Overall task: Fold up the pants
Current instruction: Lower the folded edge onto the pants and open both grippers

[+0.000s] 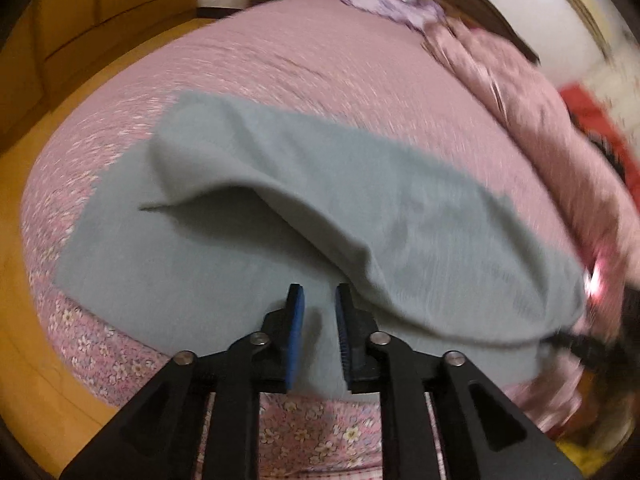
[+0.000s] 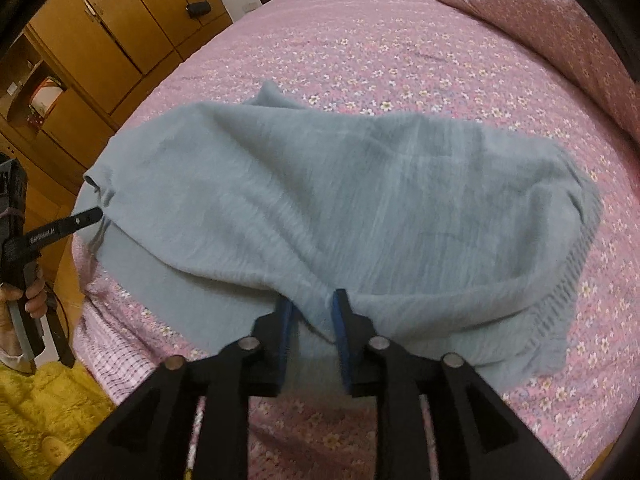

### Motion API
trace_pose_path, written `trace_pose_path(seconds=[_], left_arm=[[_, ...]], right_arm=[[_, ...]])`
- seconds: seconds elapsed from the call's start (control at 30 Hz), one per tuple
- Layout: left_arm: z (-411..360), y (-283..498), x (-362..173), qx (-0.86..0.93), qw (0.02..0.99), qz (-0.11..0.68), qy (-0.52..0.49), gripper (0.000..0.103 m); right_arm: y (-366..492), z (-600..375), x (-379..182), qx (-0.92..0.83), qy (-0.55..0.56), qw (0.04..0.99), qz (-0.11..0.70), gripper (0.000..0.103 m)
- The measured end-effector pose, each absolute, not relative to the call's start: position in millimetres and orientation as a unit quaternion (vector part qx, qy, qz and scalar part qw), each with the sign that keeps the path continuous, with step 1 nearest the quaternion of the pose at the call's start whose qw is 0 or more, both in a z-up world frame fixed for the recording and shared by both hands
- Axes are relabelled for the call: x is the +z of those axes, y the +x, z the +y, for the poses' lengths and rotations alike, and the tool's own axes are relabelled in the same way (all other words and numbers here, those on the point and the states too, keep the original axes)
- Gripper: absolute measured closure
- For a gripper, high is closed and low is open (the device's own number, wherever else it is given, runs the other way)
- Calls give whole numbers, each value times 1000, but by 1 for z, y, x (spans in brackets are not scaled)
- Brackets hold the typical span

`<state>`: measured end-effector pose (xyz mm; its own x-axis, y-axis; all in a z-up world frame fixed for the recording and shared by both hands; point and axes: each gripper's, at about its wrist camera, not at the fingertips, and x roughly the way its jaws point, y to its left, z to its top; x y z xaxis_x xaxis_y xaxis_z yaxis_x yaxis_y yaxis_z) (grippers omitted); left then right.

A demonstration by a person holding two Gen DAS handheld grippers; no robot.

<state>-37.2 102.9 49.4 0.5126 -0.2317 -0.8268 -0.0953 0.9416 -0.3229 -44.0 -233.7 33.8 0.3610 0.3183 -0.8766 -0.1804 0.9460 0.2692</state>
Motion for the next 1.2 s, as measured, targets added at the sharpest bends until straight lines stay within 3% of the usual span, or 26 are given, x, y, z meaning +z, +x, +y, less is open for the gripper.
trace_pose_path(seconds=[0.03, 0.13, 0.5, 0.93, 1.2], left_arm=[[109, -35, 53, -33, 853, 486, -185, 91], [125, -26, 59, -19, 852, 470, -228, 87], [147, 1, 49, 27, 825, 468, -316, 86], [158, -4, 56, 56, 828, 448, -332, 86], [170, -2, 46, 79, 817, 450, -352, 86]], right_arm=[[-46, -235, 37, 150, 65, 822, 545, 65], [-53, -243, 47, 140, 72, 825, 543, 58], [-70, -290, 58, 101, 185, 820, 532, 57], [-82, -336, 47, 45, 303, 802, 513, 46], [-76, -341, 32, 38, 331, 791, 513, 45]])
